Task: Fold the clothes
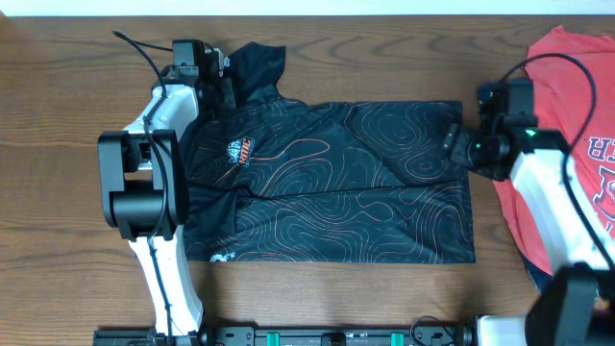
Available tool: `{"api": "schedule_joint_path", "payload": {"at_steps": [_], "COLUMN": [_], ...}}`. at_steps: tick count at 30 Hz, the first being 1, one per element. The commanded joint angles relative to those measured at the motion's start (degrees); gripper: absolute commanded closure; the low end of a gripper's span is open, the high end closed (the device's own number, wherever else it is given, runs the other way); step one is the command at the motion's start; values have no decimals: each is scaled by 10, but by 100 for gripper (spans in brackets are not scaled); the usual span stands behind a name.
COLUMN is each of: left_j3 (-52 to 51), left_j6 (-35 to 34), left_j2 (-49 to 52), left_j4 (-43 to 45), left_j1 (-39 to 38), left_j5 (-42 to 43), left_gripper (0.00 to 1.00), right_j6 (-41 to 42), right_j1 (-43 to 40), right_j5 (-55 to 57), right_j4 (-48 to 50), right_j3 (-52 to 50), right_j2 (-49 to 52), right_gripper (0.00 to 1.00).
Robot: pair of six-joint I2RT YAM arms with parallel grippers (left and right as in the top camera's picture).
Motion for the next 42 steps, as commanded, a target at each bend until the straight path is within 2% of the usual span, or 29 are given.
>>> {"api": "schedule_joint_path", "payload": {"at_steps": [1,5,11,22,28,31,34,40,42], "left_j3": [-18,-18,-18,-18,-18,-18,-18,-18,-18], "left_j6": [-7,-7,-7,-7,-7,-7,-7,-7,-7], "left_j2": [-1,-1,-1,-1,-1,-1,-1,-1,-3], "left_j4": [-36,-63,-87,-108,-108,-108,-110,-116,-116], "left_j1": [-4,-4,-4,-4,-4,-4,-4,-4,-4], "left_j5": [36,36,36,36,36,36,36,36,36], "left_gripper": [94,94,94,94,94,94,94,94,94], "right_j6": [-49,-82,-69,-60,-59,-59,-57,-32,-31], "right_j1": [-6,-3,-3,-3,-1,1,3,3,2], "right_j5": [13,13,16,90,86,86,86,94,97], "right_j4": [65,233,380,509,508,502,504,504,504], "right_j3": [12,13,13,13,13,13,13,13,13], "right_j2": [51,115,204,297,315,315,315,315,315], "right_gripper": [14,14,16,19,23,34,59,96,99]}}
